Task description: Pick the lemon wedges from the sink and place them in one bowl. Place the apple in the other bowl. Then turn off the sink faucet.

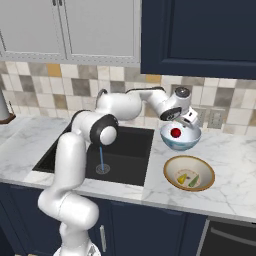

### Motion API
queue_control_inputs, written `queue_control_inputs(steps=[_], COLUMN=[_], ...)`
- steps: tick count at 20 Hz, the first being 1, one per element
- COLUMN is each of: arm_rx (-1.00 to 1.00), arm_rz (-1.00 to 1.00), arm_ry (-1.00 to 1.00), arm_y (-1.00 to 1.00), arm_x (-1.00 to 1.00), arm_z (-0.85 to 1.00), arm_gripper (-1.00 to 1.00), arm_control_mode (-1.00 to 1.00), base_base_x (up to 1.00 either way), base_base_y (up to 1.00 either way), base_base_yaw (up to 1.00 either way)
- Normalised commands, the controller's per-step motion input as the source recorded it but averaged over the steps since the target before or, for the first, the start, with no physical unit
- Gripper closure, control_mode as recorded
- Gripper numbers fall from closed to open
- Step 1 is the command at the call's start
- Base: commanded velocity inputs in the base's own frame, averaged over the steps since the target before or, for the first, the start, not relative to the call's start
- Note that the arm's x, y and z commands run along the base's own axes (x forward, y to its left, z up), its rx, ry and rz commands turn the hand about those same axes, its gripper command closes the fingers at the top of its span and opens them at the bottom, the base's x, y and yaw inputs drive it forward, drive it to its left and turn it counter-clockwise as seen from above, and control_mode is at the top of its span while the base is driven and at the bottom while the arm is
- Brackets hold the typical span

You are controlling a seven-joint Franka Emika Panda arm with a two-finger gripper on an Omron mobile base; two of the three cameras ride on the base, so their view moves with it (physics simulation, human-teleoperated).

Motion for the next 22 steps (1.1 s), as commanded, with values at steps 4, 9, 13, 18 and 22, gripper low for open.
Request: queue_control_inputs(steps=[4, 9, 13, 18, 22], arm_rx=[-0.03, -0.05, -0.12, -0.13, -0.01], arm_rz=[0.00, 0.02, 0.06, 0.06, -0.01], arm_ry=[0.00, 0.05, 0.02, 0.00, 0.00], arm_y=[0.24, 0.41, 0.84, 0.96, 0.54], arm_x=[0.17, -0.16, -0.73, -0.99, -0.76], arm_z=[0.32, 0.17, 0.01, 0.05, 0.81], arm_gripper=[-1.00, -1.00, -1.00, -1.00, -1.00], arm_control_mode=[-1.00, -1.00, -1.00, -1.00, -1.00], base_base_x=[0.00, 0.00, 0.00, 0.00, 0.00], base_base_y=[0.00, 0.00, 0.00, 0.00, 0.00], base_base_yaw=[0.00, 0.00, 0.00, 0.00, 0.00])
